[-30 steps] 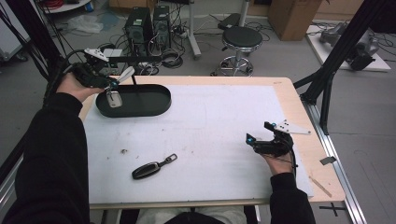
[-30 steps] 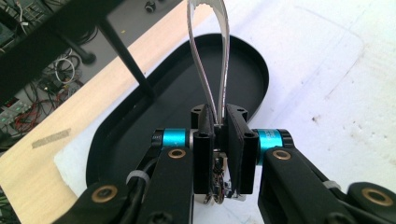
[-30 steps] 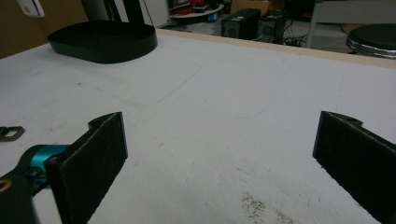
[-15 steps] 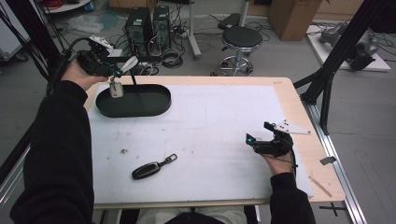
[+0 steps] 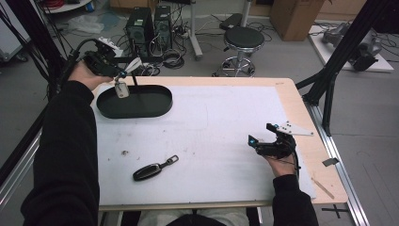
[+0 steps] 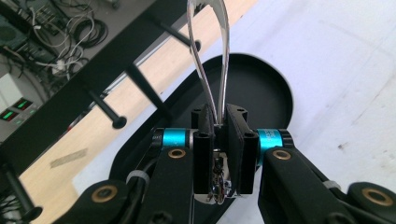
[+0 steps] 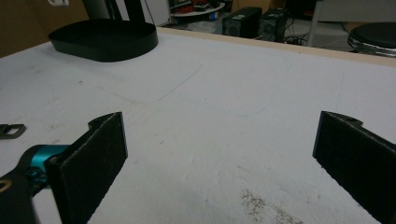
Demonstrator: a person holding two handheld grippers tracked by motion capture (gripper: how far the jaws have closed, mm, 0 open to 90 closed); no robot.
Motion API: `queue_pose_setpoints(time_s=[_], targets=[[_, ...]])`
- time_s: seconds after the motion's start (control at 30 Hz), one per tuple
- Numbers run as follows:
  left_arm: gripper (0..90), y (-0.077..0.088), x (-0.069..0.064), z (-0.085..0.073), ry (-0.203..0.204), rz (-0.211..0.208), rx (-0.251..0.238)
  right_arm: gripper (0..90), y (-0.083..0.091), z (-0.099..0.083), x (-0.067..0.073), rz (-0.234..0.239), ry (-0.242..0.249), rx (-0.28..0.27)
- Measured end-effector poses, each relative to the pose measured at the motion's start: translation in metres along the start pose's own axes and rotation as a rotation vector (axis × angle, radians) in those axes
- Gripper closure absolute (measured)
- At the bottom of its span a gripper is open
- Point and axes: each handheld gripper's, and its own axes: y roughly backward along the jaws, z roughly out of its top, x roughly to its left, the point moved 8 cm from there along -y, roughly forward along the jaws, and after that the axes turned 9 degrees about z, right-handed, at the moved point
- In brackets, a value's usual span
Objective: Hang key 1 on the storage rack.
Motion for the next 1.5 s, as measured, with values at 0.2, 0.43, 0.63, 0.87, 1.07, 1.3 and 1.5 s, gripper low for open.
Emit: queue_pose_setpoints(time_s=[0.2,0.43,0.63,0.87,1.07,1.3,1.5], targets=[[81.5,-0.005,0.002,-0.004,-0.013,0.025,0.028,2.1,-0.001,0.000,0.000,0.004,0.009,0.002],[81.5,-0.013,0.001,-0.004,-0.028,0.038,0.039,2.1,0.000,0.000,0.000,0.008,0.001,-0.004],[81.5,-0.021,0.002,-0.006,-0.024,0.051,0.062,2.1,0.001,0.001,-0.001,0.005,0.003,-0.011],[81.5,-0.032,0.001,-0.006,-0.046,0.063,0.088,2.1,0.001,0.001,-0.001,0.007,-0.006,-0.012],[81.5,-0.040,0.002,-0.006,-0.035,0.064,0.088,2.1,0.002,0.002,-0.002,0.004,-0.001,-0.016],[81.5,-0.049,0.003,-0.006,-0.006,0.041,0.079,2.1,0.002,0.001,-0.002,0.004,-0.006,-0.011],[72.4,-0.053,0.003,-0.006,0.050,-0.010,0.067,2.1,0.002,0.001,-0.002,0.004,-0.006,-0.009]])
